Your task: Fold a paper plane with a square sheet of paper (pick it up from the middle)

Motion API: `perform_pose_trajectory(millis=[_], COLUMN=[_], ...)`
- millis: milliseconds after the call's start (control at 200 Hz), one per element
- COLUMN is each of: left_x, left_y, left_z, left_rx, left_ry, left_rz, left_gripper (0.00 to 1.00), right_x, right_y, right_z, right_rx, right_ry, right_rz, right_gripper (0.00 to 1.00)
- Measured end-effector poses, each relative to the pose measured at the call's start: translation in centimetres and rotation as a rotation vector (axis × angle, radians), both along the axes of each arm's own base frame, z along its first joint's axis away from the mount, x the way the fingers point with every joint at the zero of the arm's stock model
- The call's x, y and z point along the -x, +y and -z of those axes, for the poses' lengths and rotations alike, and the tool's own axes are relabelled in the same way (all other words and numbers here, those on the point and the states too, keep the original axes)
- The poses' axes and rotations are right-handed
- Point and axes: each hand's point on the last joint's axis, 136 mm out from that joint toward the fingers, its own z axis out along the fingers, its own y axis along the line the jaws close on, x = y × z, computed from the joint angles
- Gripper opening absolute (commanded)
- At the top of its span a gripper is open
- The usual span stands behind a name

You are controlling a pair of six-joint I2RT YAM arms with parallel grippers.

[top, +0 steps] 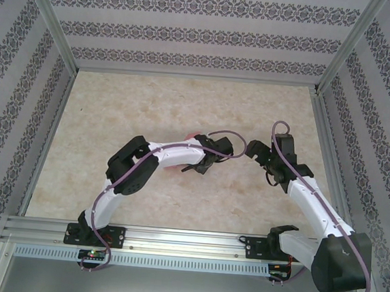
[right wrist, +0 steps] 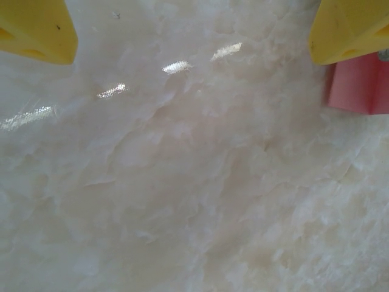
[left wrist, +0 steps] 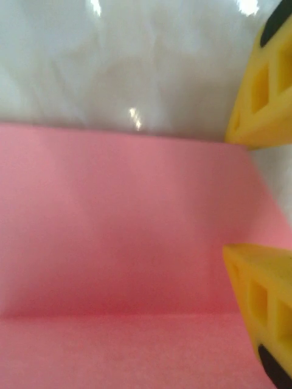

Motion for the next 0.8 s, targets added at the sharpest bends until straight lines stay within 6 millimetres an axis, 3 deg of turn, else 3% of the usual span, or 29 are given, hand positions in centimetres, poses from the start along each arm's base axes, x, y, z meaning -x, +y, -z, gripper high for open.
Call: perform_pose_trajectory(millis=[95, 270, 345, 420, 520, 624, 709, 799], left_x=[0.9, 1.9, 1.7, 1.0, -0.3, -1.1, -0.6, 0.6], left_y=[-1.2, -3.2, -2.5, -0.8, 3.1, 8.4, 12.1, 14.6], left_z=[-2.3, -11.3, -14.6, -16.1, -14.9, -10.8, -7.1, -4.6], left_rx=[0.132, 0.471, 0.59, 0.669, 0.715, 0.703, 0.683, 0.672], left_ry=[0.02, -0.034, -0.074, -0.103, -0.105, -0.067, -0.02, 0.019], left_rz=[0.001, 0.022, 0.007, -0.044, -0.168, -0.336, -0.463, -0.55], left_gripper=[0.66, 0.8, 0.83, 0.85, 0.87, 0.96, 1.0, 1.0], right_x=[-0.2, -1.2, -1.6, -2.0, -2.5, -3.2, -3.4, -3.2], right_y=[0.2, 2.0, 3.3, 4.9, 8.5, 13.7, 18.0, 21.7], right_z=[-0.1, -0.5, -0.7, -1.1, -1.9, -2.6, -2.3, -0.9], right_rx=[-0.006, -0.067, -0.101, -0.113, -0.122, -0.131, -0.13, -0.131], right_ry=[0.009, 0.035, 0.043, 0.048, 0.046, 0.04, 0.048, 0.076], right_rz=[-0.008, -0.077, -0.119, -0.167, -0.267, -0.388, -0.482, -0.552], right_gripper=[0.98, 0.97, 0.95, 0.92, 0.83, 0.73, 0.67, 0.62])
